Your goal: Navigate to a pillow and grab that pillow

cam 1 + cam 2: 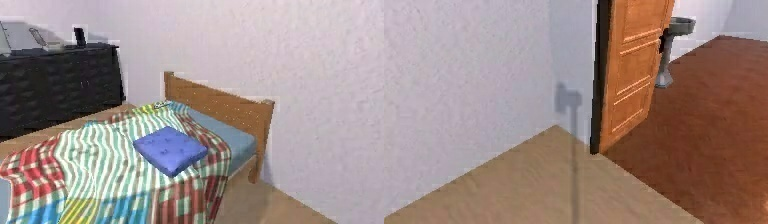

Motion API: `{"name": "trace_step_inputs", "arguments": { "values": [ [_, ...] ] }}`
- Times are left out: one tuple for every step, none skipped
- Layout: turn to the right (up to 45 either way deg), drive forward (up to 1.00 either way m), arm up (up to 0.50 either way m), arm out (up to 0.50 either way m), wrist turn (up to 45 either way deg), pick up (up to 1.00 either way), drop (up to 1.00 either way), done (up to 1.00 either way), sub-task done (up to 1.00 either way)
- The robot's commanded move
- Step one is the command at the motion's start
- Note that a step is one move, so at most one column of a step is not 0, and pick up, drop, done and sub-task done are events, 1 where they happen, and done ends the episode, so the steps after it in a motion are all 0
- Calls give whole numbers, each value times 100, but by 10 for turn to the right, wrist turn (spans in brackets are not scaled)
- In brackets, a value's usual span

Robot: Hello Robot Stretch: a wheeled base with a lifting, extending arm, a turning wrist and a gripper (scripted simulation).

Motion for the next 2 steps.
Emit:
{"name": "trace_step_inputs", "arguments": {
  "values": [
    [-450, 0, 0, 0, 0, 0, 0, 0, 0],
    [-450, 0, 0, 0, 0, 0, 0, 0, 0]
  ]
}}
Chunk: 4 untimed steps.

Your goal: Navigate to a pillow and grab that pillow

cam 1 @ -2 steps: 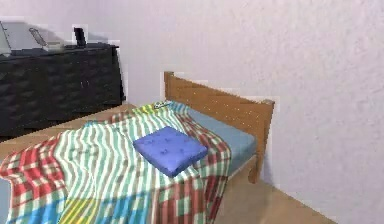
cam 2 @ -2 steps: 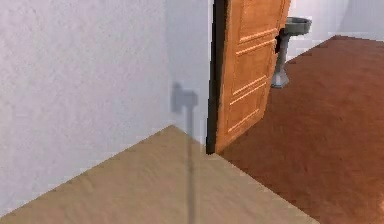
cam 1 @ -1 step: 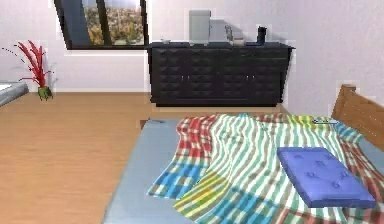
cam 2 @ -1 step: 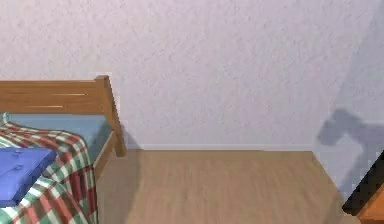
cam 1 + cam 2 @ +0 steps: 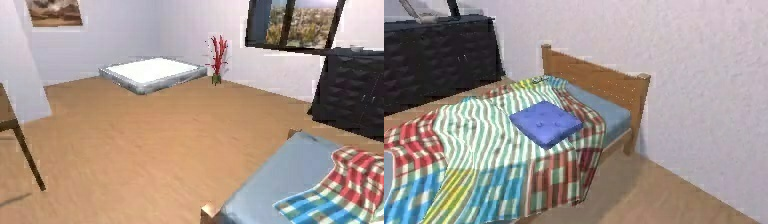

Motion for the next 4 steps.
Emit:
{"name": "trace_step_inputs", "arguments": {
  "values": [
    [450, 0, 0, 0, 0, 0, 0, 0, 0],
    [450, 0, 0, 0, 0, 0, 0, 0, 0],
    [270, 0, 0, 0, 0, 0, 0, 0, 0],
    [0, 100, 0, 0, 0, 0, 0, 0, 0]
  ]
}}
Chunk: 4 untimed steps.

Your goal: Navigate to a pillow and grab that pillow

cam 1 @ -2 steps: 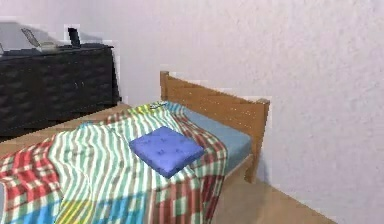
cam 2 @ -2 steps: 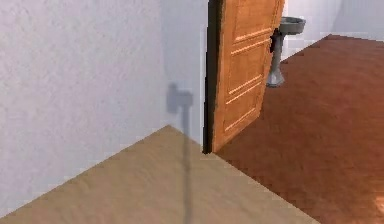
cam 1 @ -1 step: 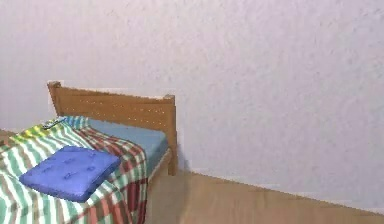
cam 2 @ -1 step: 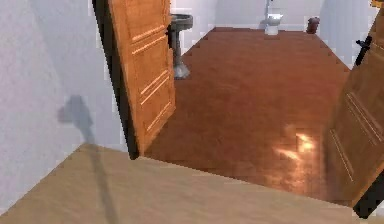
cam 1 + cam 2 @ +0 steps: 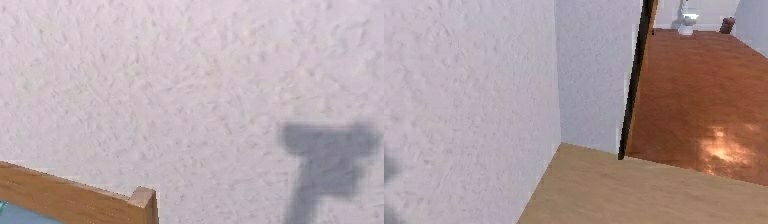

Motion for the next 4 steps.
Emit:
{"name": "trace_step_inputs", "arguments": {
  "values": [
    [120, 0, 0, 0, 0, 0, 0, 0, 0],
    [0, 20, 0, 0, 0, 0, 0, 0, 0],
    [450, 0, 0, 0, 0, 0, 0, 0, 0],
    [450, 0, 0, 0, 0, 0, 0, 0, 0]
  ]
}}
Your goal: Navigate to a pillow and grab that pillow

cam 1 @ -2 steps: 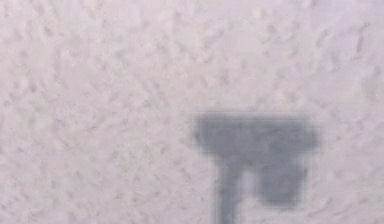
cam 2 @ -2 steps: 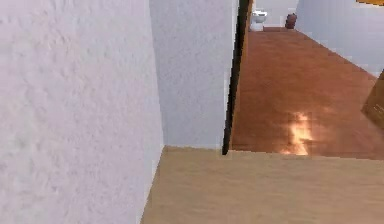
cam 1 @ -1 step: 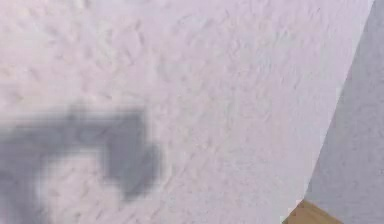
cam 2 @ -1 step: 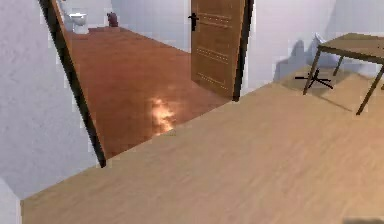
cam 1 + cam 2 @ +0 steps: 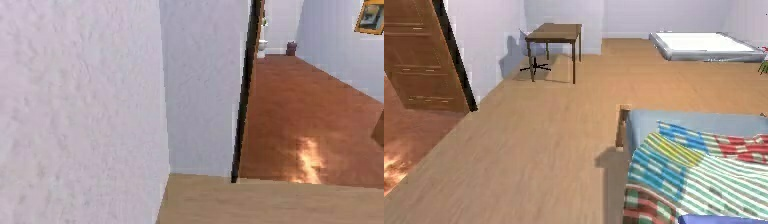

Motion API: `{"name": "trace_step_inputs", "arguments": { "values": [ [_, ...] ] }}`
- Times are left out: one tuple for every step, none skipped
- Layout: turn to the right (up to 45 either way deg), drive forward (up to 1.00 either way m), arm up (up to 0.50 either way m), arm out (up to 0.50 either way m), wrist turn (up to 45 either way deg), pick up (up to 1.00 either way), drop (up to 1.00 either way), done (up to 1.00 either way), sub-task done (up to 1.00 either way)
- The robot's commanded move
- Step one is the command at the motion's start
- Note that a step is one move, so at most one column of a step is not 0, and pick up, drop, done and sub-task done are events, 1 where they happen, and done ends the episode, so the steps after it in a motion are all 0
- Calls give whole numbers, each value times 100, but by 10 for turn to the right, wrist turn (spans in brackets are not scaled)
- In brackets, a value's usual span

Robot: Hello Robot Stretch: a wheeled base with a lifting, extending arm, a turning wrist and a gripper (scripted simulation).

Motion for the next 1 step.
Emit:
{"name": "trace_step_inputs", "arguments": {
  "values": [
    [450, 0, 0, 0, 0, 0, 0, 0, 0]
  ]
}}
